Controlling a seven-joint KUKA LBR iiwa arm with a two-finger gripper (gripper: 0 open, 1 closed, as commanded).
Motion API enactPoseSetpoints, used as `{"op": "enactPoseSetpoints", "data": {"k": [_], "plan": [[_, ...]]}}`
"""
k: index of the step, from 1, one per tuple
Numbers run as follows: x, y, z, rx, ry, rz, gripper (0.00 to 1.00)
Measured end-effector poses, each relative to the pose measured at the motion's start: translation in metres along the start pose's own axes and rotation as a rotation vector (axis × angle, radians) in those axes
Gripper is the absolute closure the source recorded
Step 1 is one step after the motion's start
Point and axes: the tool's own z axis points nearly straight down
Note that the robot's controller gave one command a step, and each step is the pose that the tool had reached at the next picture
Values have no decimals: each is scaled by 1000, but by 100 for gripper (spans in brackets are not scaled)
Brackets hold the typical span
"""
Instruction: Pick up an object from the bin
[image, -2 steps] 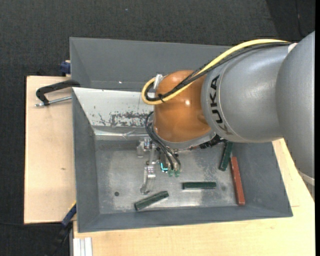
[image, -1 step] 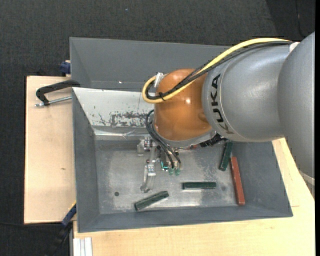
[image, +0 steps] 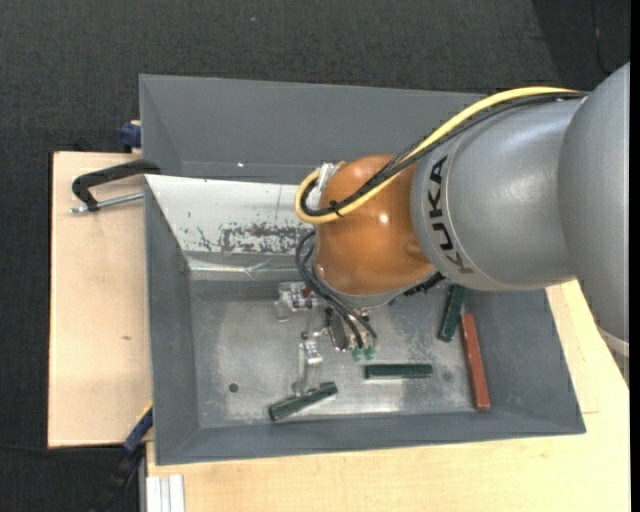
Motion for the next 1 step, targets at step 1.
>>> {"op": "enactPoseSetpoints", "data": {"k": [1], "plan": [[12,-21,18,2,9,-113,0]]}}
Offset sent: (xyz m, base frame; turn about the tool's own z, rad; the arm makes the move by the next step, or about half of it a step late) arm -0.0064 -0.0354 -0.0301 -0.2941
